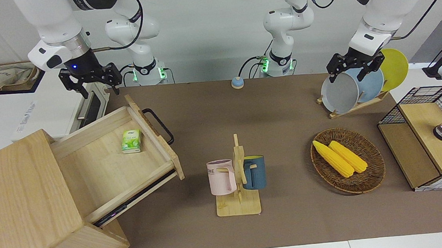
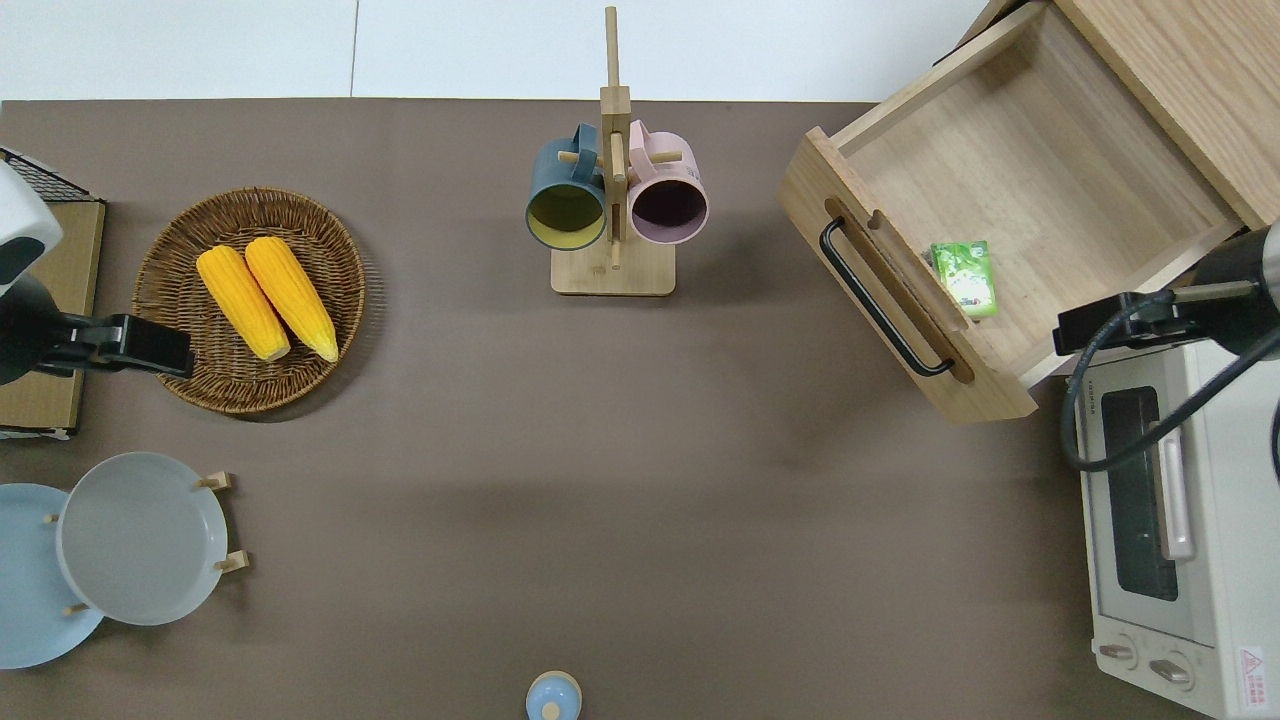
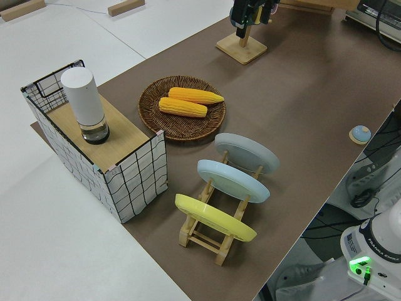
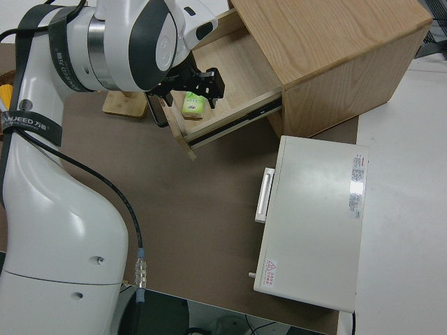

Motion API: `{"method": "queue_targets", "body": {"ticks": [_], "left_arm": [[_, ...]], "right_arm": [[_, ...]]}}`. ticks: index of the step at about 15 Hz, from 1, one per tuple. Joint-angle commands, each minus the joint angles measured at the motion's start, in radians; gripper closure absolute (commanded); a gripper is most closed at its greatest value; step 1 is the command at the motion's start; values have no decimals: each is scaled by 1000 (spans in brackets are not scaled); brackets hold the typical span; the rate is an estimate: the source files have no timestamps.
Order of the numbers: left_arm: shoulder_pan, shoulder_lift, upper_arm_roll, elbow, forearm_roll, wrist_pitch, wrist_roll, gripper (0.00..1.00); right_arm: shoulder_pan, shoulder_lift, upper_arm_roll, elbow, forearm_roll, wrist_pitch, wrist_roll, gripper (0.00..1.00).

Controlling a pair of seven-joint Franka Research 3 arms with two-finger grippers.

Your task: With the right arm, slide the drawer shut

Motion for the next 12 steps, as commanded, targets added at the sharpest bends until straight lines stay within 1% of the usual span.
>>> {"method": "queue_targets", "body": {"ticks": [1,10,12], "left_arm": [[-7,-4,0,9,18,-18,-10,7],[-7,-4,0,10,18,-18,-10,7],[-7,-4,0,9,18,-18,-10,7]], "right_arm": [[6,-5,-1,2,12,2,16,11],[6,-4,-1,2,6,2,11,11],[6,-4,1,2,-24,2,11,11]]}}
